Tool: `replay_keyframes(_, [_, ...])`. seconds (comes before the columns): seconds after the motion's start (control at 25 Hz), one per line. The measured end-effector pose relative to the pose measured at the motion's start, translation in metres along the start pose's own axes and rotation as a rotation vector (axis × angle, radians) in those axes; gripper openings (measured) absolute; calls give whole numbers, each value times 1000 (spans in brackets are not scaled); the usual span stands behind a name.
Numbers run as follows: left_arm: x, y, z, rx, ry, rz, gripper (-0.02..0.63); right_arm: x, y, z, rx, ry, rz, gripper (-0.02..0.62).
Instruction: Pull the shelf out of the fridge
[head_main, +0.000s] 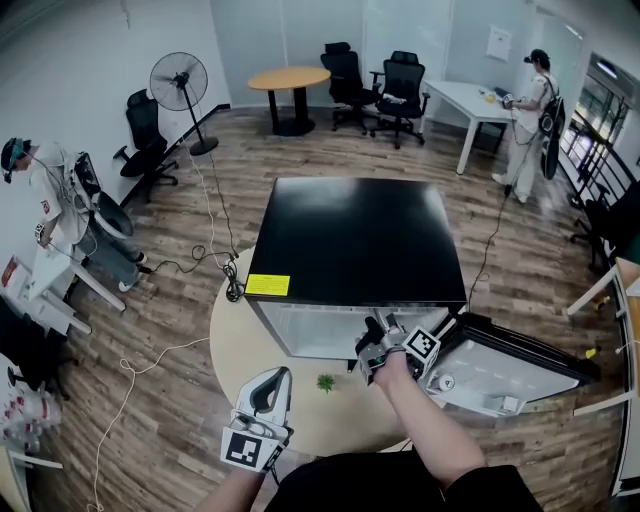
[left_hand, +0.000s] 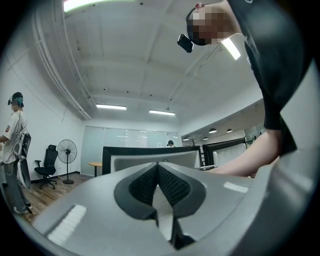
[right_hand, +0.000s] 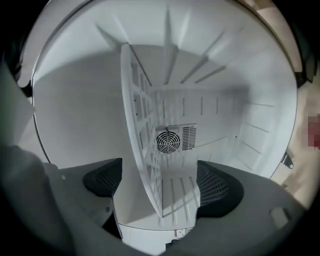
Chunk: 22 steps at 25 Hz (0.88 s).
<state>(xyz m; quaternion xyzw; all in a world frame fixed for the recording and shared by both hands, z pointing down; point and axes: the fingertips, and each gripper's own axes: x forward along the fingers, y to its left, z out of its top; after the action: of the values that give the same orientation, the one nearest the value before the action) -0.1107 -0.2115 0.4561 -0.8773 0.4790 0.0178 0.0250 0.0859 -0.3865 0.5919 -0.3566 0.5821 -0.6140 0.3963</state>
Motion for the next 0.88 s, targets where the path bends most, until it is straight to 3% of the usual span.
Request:
replay_keyframes(0.24, [-5,-1,-3,1,15,7,-2,14,5,8,5,3,19,415])
replay_keyframes(0.36, [-5,-3,-3,-1,16,6,-2,19,6,8,15,5,17,331])
replay_keyframes(0.52, [-5,-4,-3,-3,21,9,-2,21,6,10,7,-1,0,152])
replay_keyframes(0.88, [-4,-7,-5,-3,31,10,-2,23,12,10,8,0,20,74])
